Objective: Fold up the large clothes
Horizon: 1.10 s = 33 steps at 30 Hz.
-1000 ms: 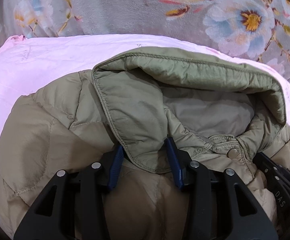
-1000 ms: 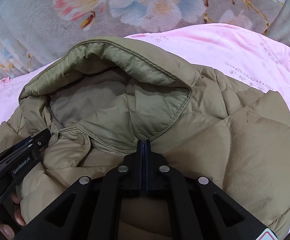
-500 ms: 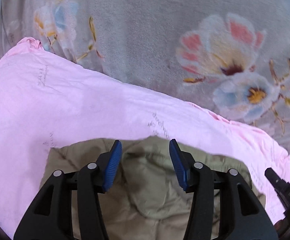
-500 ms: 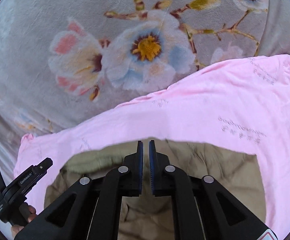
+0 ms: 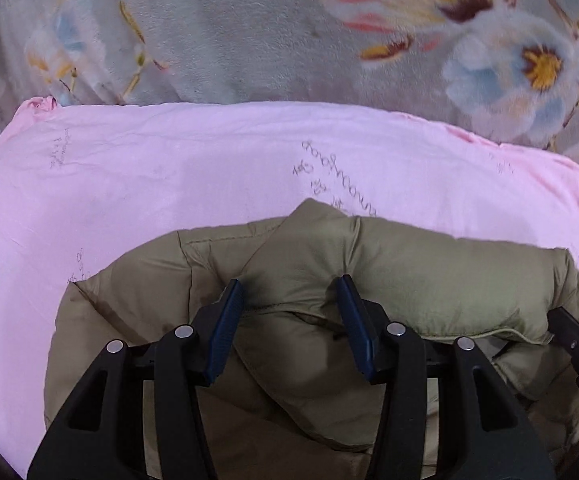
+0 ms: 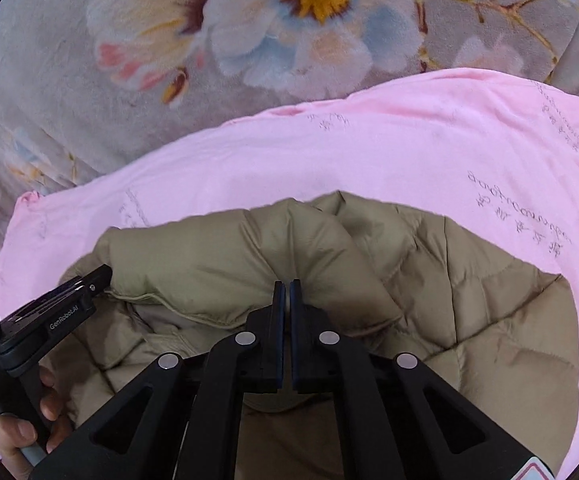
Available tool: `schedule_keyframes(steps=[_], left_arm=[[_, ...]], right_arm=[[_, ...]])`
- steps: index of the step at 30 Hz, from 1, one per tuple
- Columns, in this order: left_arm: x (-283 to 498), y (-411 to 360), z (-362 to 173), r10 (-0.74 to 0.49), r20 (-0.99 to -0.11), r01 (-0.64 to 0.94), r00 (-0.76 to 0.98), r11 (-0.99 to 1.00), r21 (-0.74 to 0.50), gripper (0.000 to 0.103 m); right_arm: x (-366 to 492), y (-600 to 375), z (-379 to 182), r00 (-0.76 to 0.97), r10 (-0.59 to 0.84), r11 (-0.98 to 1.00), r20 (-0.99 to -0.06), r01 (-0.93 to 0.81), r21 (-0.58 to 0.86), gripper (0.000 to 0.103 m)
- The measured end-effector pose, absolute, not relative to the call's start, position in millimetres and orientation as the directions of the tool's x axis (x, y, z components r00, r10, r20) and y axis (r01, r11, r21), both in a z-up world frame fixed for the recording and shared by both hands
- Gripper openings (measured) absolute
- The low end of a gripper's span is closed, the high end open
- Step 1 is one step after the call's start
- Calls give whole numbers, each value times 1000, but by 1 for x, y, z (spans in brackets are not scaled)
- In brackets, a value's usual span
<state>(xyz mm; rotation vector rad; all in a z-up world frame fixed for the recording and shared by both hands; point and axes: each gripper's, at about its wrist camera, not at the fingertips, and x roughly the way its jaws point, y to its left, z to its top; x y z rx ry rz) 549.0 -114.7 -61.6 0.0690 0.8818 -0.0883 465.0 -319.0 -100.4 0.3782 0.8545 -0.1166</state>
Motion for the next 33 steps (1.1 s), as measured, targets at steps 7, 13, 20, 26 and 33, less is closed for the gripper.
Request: schedule_keyframes(steps=[7, 13, 20, 26, 33], left_arm=[[543, -117, -78, -34, -748, 106, 663, 993, 49, 47], [542, -127, -83, 3, -734, 106, 680, 989, 102, 47], [543, -129, -84, 18, -733, 106, 680, 987, 122, 47], [543, -130, -84, 25, -733, 105, 680, 986, 131, 47], [544, -130, -84, 35, -733, 105, 679, 984, 144, 47]], right_arm=[[471, -298, -118, 645, -55, 957, -762, 252, 144, 0], [480, -281, -119, 631, -155, 965, -760, 262, 22, 0], [483, -277, -119, 628, -173, 965, -759, 261, -3, 0], [482, -278, -119, 630, -166, 966, -759, 259, 3, 0], [482, -278, -119, 631, -162, 966, -759, 258, 8, 0]])
